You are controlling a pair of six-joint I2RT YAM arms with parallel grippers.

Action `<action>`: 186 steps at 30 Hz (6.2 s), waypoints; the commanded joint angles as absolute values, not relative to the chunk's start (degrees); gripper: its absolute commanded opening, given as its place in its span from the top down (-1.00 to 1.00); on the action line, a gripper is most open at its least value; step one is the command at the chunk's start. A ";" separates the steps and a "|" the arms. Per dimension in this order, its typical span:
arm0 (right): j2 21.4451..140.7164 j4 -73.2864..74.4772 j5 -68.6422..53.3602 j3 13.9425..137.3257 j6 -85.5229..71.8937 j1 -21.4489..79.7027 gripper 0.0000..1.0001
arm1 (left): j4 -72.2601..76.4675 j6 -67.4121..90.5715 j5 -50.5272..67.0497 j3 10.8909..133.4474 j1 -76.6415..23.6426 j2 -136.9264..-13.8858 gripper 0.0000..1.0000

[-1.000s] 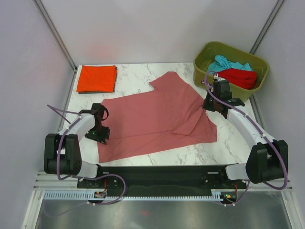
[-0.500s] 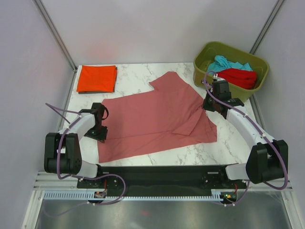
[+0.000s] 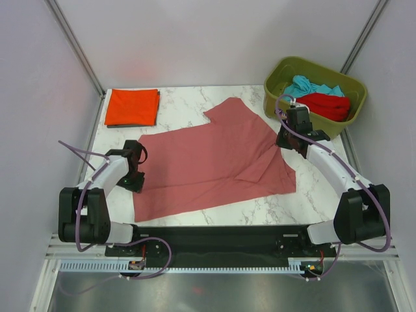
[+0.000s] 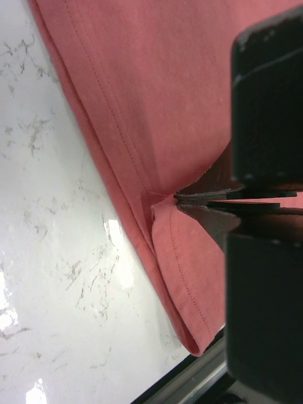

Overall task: Fold and stack the t-shirts
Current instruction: Fold the tshirt

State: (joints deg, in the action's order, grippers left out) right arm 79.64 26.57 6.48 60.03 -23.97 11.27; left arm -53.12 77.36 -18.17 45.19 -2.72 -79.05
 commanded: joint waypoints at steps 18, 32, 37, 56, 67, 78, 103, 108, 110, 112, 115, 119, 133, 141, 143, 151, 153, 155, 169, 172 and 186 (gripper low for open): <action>85.34 24.44 13.80 67.24 -20.57 13.27 1.00 | -56.78 82.53 -25.31 46.32 -2.81 -79.89 0.95; 91.14 21.80 13.97 68.20 -19.60 13.54 1.00 | -56.78 82.53 -26.45 46.49 -2.81 -81.65 0.95; 92.46 21.62 13.62 69.78 -20.13 13.53 1.00 | -56.69 81.22 -26.89 47.46 -2.99 -80.86 0.93; 80.95 39.46 11.43 62.06 -33.22 9.68 0.24 | -56.08 78.84 -22.42 47.47 -14.49 -69.43 -0.18; 76.82 36.48 11.43 48.18 -32.26 7.65 0.31 | -51.94 80.51 -22.23 40.34 -16.35 -76.28 -0.19; 79.71 32.79 17.57 41.75 -34.54 7.12 0.79 | -51.85 81.66 -27.16 40.42 -16.35 -86.03 -0.20; 63.72 32.81 12.42 45.26 -46.30 13.61 0.14 | -55.11 63.66 -24.53 56.23 -15.12 -75.24 -0.43; 65.83 19.36 4.40 40.89 -54.83 20.03 -0.38 | -55.02 52.83 -20.13 63.80 -15.21 -72.61 -0.59; 67.05 14.17 5.00 39.38 -58.25 23.01 -0.56 | -53.10 49.68 -17.16 63.38 -15.21 -71.11 -0.69; 68.02 10.22 5.88 37.27 -60.02 24.78 -0.70 | -46.45 45.11 -12.51 61.62 -15.12 -68.48 -0.70; 70.74 6.87 7.03 36.12 -62.57 27.33 -0.74 | -40.54 38.60 -3.63 56.53 -15.12 -65.58 -0.71; 74.34 4.93 9.66 36.39 -64.42 30.58 -0.76 | -32.18 31.74 14.02 51.42 -14.77 -65.39 -0.73; 79.01 1.85 12.57 36.04 -68.73 32.43 -0.76 | -29.27 28.13 18.99 48.78 -14.68 -62.14 -0.76; 83.05 -1.04 13.71 36.65 -70.40 34.63 -0.74 | -29.35 26.63 19.17 48.34 -14.76 -58.80 -0.76; 83.67 -1.49 14.23 36.74 -70.75 35.51 -0.73 | -29.35 26.37 18.46 47.90 -14.68 -58.01 -0.76; 83.85 -2.38 16.87 40.78 -67.42 36.03 -0.70 | -29.35 26.54 18.28 47.29 -14.76 -58.01 -0.77; 84.20 -2.11 17.05 42.10 -67.32 36.04 -0.70 | -29.27 26.54 17.84 47.29 -14.59 -57.74 -0.77; 85.60 -2.37 17.14 43.32 -67.06 36.03 -0.70 | -29.27 26.54 17.49 47.11 -14.68 -57.92 -0.77; 98.87 -10.73 7.74 63.71 -54.94 39.19 -0.61 | -29.36 28.21 13.19 46.23 -13.62 -55.99 -0.77; 98.27 -8.89 8.43 64.16 -54.41 39.20 -0.61 | -29.36 28.56 12.92 46.14 -13.36 -55.90 -0.77; 80.00 17.40 22.85 48.35 -67.32 38.58 0.45 | -29.27 29.53 12.83 46.23 -11.60 -56.34 -0.75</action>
State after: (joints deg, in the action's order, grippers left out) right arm 84.09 15.22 18.72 51.00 -65.04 38.76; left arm -31.00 29.08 12.49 46.41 -12.03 -56.73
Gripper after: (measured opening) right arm 0.283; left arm 0.880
